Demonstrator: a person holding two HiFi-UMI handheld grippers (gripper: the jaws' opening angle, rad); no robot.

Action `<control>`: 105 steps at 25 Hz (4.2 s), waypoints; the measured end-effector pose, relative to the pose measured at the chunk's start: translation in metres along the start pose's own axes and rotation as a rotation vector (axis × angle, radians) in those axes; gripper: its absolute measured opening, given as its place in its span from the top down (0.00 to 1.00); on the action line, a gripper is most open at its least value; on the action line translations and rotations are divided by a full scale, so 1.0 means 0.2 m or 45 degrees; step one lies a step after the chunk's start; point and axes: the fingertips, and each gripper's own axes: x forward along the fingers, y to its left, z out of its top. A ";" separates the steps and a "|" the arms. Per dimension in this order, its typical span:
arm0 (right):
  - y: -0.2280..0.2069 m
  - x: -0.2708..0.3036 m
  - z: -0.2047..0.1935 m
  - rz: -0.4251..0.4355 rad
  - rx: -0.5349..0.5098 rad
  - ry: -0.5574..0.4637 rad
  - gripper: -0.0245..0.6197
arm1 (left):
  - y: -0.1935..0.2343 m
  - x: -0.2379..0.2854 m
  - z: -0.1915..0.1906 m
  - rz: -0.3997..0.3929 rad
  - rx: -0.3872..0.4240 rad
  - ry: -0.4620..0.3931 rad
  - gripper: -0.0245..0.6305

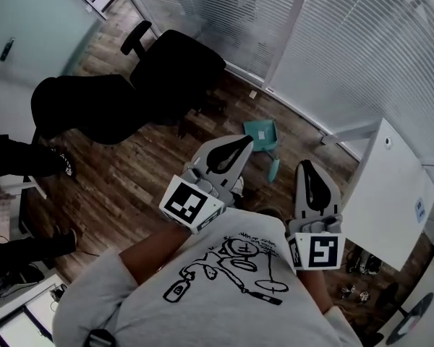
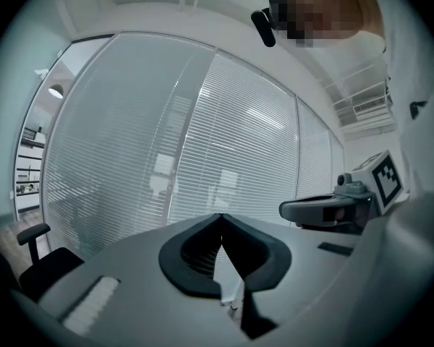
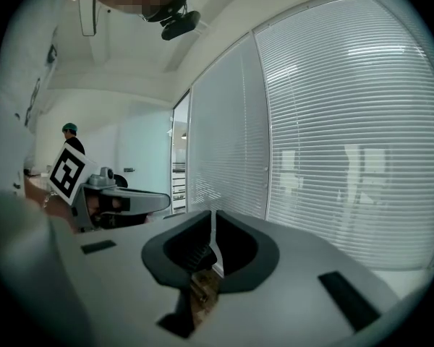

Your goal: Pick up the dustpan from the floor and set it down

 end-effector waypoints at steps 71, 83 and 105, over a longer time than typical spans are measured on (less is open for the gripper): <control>-0.17 0.12 -2.00 0.423 0.749 0.902 0.65 | -0.24 0.22 -0.13 0.170 -0.015 0.056 0.96; -0.14 0.16 -2.23 0.410 1.025 0.967 0.61 | -0.17 0.14 -0.13 0.205 -0.012 0.092 0.96; -0.04 0.27 -2.46 0.428 1.272 1.008 0.60 | -0.10 0.12 -0.19 0.224 -0.014 0.180 0.96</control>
